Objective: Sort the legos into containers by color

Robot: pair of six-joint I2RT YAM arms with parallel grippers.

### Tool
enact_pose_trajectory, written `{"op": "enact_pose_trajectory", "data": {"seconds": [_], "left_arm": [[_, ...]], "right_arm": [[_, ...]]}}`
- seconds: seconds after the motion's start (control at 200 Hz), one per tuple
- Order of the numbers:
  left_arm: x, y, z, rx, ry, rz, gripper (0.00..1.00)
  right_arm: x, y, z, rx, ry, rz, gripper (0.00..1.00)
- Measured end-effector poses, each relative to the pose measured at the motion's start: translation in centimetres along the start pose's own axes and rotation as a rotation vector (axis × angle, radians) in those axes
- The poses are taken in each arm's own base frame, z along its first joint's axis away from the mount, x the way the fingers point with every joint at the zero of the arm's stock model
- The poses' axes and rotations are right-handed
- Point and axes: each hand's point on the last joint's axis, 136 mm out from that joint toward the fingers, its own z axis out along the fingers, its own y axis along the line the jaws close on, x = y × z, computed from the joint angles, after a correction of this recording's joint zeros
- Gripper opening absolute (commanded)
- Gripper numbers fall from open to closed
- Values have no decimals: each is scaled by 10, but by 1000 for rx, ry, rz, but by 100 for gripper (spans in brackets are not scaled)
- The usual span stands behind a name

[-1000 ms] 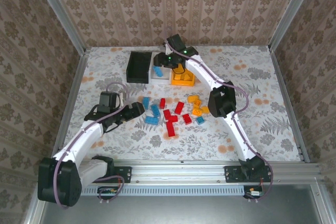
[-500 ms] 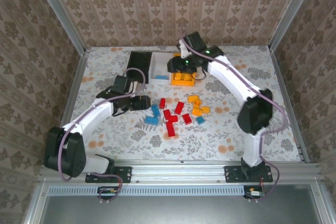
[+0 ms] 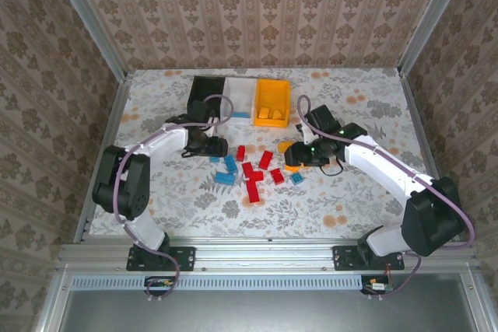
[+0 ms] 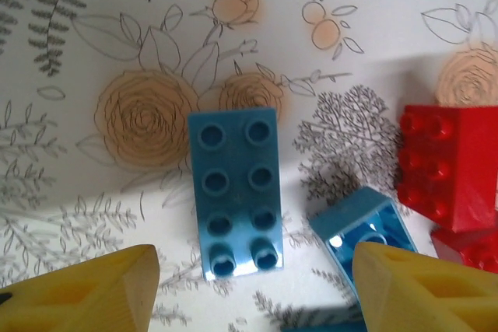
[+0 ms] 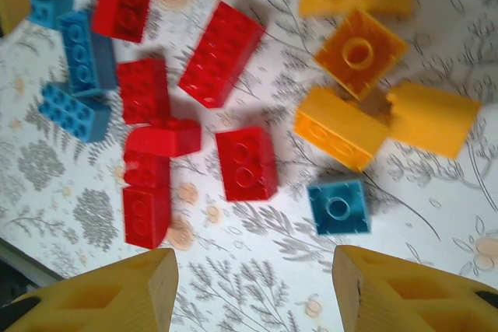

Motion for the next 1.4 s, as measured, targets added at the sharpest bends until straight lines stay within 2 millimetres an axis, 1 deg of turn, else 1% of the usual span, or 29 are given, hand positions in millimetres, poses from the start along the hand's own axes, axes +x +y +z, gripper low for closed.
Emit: {"op": "enact_pose_trajectory", "data": {"seconds": [0.065, 0.16, 0.305, 0.4, 0.44, 0.51, 0.585, 0.61, 0.84, 0.905, 0.95, 0.99, 1.035, 1.145, 1.265, 1.335, 1.4], "left_arm": [[-3, 2, 8, -14, 17, 4, 64], [-6, 6, 19, -35, 37, 11, 62], [-7, 10, 32, -53, 63, 20, 56], [-8, 12, 36, -63, 72, 27, 49], [-9, 12, 36, -62, 71, 28, 44], [-12, 13, 37, -62, 69, 27, 30], [-16, 12, 37, -60, 64, 37, 20], [-17, 12, 37, -60, 62, 37, 19], [-14, 11, 33, -54, 76, 39, 18], [-15, 7, 26, -40, 69, 38, 18], [-20, 3, 18, -25, 51, 37, 18], [-29, -2, 8, -8, 23, 38, 18], [-44, -9, -4, 12, -19, 44, 18], [-94, -29, -39, 60, -156, 66, 18], [-144, -45, -74, 89, -285, 92, 18], [-169, -52, -83, 98, -341, 105, 18], [-187, -55, -81, 101, -365, 115, 18]], "right_arm": [[5, -4, 0, 1, -1, 10, 57], [4, -3, -1, -10, -22, 13, 57], [4, -3, 0, -13, -30, 10, 59], [7, -5, 3, -9, -21, 12, 61], [10, -7, 4, -6, -14, 15, 62], [14, -9, 7, -1, -4, 18, 63], [16, -11, 8, 2, 4, 20, 64], [17, -11, 9, 3, 5, 21, 64], [18, -14, 9, 13, 4, 22, 67], [17, -16, 9, 26, 0, 23, 69], [17, -18, 9, 37, -1, 27, 70], [17, -20, 9, 47, -4, 29, 70], [18, -21, 10, 54, -3, 31, 71], [24, -27, 14, 71, 11, 45, 72], [29, -32, 17, 84, 23, 64, 72], [32, -33, 18, 88, 28, 71, 72], [34, -34, 19, 90, 32, 77, 73]]}}
